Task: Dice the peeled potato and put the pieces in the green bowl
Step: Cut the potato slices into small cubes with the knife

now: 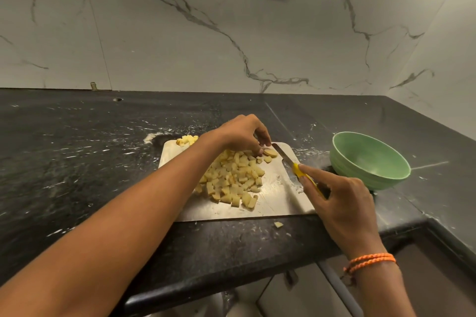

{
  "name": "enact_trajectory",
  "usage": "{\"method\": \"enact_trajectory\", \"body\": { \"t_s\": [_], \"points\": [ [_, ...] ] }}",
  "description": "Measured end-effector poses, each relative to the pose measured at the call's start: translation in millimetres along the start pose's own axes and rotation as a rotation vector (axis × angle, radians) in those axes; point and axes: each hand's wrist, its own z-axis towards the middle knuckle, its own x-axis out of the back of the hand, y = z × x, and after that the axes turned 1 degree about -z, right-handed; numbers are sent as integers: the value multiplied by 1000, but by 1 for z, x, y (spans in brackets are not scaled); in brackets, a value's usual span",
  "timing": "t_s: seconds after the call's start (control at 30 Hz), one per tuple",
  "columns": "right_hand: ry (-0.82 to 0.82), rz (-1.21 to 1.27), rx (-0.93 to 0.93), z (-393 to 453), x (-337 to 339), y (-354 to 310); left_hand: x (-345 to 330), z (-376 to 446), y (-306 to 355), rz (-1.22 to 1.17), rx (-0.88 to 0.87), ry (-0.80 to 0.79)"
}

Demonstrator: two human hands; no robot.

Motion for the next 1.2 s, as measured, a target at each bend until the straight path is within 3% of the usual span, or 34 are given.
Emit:
{"method": "enact_trajectory", "body": {
  "t_s": [0.63, 0.9, 1.2],
  "points": [
    [-57, -32, 42, 5, -12, -3, -7, 3, 3, -27, -29, 5],
    [97, 148, -102, -6, -11, -9, -4, 0, 1, 1, -42, -14],
    [51, -40, -127, 18, -29, -9, -22, -2, 10, 156, 15, 197]
  ]
}}
